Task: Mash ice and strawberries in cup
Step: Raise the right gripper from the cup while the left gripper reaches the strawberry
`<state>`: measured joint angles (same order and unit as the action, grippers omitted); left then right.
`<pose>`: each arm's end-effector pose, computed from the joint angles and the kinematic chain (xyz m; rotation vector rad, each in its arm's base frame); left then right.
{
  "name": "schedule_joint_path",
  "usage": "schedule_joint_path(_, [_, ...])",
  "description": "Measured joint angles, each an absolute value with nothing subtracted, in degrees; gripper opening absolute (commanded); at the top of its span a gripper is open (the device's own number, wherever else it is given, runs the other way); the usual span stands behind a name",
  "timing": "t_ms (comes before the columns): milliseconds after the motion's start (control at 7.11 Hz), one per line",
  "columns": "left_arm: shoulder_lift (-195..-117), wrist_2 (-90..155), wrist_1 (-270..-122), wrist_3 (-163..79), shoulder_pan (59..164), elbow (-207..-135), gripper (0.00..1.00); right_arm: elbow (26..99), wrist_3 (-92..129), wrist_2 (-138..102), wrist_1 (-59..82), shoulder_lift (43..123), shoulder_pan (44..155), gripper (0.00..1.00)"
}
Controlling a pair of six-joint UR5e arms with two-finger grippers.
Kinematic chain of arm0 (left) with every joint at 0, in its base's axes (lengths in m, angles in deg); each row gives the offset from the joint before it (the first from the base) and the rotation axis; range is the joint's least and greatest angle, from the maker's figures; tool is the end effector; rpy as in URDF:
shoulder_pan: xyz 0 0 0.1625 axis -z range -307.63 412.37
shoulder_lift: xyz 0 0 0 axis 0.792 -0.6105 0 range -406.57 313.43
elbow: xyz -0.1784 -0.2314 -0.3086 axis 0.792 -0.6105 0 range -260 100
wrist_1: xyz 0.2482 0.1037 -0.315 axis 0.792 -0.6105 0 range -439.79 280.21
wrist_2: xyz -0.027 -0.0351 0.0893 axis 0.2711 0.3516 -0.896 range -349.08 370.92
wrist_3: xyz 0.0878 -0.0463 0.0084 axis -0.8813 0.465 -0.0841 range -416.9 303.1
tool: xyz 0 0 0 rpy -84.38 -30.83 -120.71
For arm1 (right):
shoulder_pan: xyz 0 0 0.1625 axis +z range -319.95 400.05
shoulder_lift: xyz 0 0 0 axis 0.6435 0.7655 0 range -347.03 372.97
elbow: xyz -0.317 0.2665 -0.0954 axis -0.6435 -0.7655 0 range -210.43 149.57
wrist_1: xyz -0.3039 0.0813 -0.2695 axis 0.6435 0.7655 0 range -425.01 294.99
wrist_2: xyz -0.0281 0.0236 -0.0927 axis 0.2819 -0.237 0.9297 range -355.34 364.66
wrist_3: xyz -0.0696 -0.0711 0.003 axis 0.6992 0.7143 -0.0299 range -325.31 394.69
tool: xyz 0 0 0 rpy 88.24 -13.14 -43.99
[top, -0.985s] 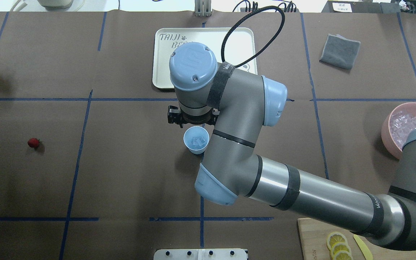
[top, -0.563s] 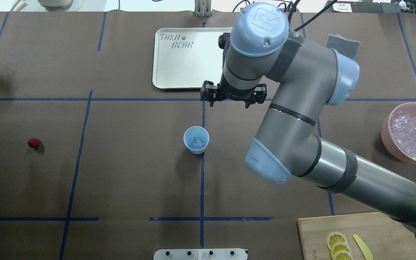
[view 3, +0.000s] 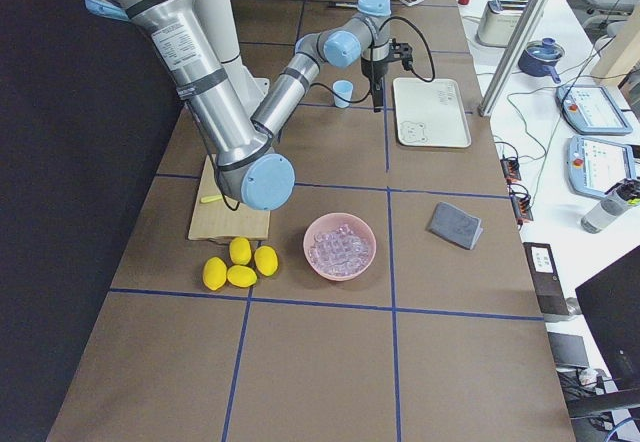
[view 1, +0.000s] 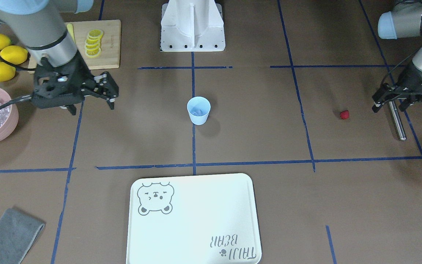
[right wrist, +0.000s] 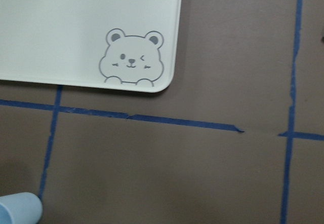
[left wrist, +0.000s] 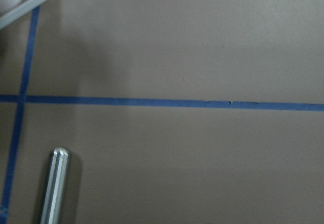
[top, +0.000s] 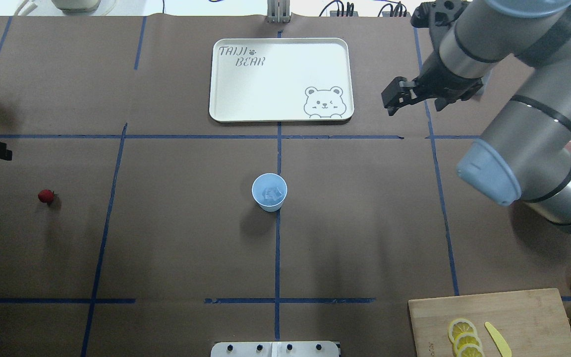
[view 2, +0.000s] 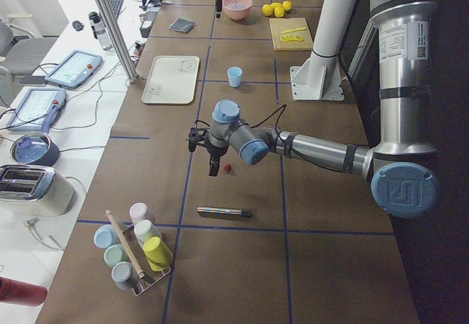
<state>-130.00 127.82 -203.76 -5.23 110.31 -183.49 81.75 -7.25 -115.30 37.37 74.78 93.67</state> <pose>0.1770 -0.4488 0.5394 0.2216 0.8018 -0.1546 -0.2782 -0.5186 0.2416 0.1840 -0.7986 -0.0818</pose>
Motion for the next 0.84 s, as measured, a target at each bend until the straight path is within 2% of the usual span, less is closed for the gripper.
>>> schedule_joint_path(422, [-129.3, 115.7, -208.2, 7.3, 96.8, -183.0, 0.98, 81.9, 9.9, -120.2, 37.3, 83.5, 104.1, 0.99])
schedule_joint_path(844, [-129.6, 112.5, -208.4, 10.5, 91.9, -181.8, 0.94, 81.9, 13.0, -121.1, 37.2, 85.7, 106.5, 0.99])
